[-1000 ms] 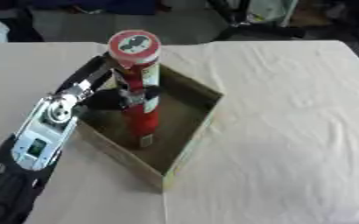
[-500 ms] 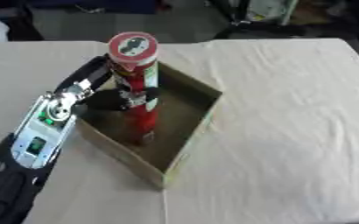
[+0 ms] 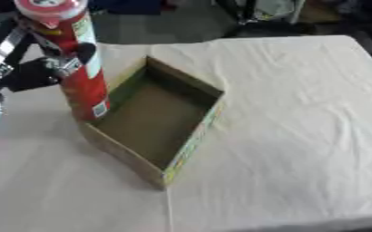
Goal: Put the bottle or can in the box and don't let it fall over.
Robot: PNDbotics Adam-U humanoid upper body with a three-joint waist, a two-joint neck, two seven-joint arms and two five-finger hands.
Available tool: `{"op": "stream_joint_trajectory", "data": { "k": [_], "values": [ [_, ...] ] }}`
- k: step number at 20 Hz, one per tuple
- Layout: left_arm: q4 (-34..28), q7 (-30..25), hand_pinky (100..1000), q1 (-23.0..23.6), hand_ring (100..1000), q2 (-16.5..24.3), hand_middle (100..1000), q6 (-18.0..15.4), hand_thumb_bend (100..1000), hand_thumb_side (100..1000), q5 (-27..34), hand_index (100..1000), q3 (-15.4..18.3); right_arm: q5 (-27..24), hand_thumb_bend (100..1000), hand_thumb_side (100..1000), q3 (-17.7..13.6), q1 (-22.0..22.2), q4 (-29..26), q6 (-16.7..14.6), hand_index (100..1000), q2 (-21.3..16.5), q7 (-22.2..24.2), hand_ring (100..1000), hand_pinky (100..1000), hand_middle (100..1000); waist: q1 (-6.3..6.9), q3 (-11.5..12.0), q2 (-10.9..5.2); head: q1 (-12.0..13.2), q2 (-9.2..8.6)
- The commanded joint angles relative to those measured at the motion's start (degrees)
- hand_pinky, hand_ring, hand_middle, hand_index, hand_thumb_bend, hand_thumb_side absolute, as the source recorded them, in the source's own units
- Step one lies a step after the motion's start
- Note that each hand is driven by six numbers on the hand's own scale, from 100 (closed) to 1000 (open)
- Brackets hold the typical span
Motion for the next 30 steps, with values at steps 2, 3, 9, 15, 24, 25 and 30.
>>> {"op": "stream_joint_trajectory", "data": {
  "k": [2,3,9,15,24,25,30],
  "values": [
    [-6.8,1.8,1000,2.1,1000,5.5,1000,3.1,342,612,3.7,959,3.5,-0.5,100,607,-0.4,-0.1,-1.1,-0.9,832,-2.1,0.1,813,917,863,-0.19,0.3,-1.15,-0.2,0.49],
    [-8.1,2.0,1000,3.0,1000,6.3,1000,3.9,338,615,4.5,959,4.1,-0.6,100,608,-0.3,-0.2,-1.1,-0.9,833,-2.1,0.2,814,918,863,-0.25,0.4,-1.18,-0.2,0.55],
    [-11.2,2.3,1000,3.6,1000,6.2,1000,9.2,298,654,10.0,954,5.0,-1.3,100,613,-0.3,-0.7,-1.1,-0.2,830,-1.9,0.1,811,911,860,-0.69,-0.2,-1.28,0.4,0.20],
    [-10.6,4.7,1000,-2.8,1000,2.1,1000,11.6,249,611,15.3,942,4.2,-1.1,100,613,0.0,-1.4,-1.1,0.4,832,-1.6,0.3,812,911,863,-0.59,-1.4,-0.85,0.5,-1.32],
    [-0.4,5.8,1000,-9.3,1000,-4.6,1000,11.0,241,669,13.8,945,-0.3,-1.2,100,613,0.4,-4.0,-1.1,0.9,836,-0.9,1.4,814,911,871,0.20,-3.6,1.48,2.5,-3.27],
    [1.2,5.9,1000,-9.1,1000,-5.0,1000,10.6,252,672,12.9,946,-1.0,-1.1,100,613,0.4,-4.1,-1.1,1.0,836,-0.8,1.5,815,911,871,0.25,-3.7,1.68,2.6,-3.41],
    [8.3,4.8,1000,-9.2,1000,-6.8,1000,7.7,345,717,8.5,954,-3.9,-1.2,100,612,0.7,-4.6,-1.1,1.1,837,-0.7,1.8,815,912,873,0.29,-3.9,2.01,2.5,-3.70]
  ]
}}
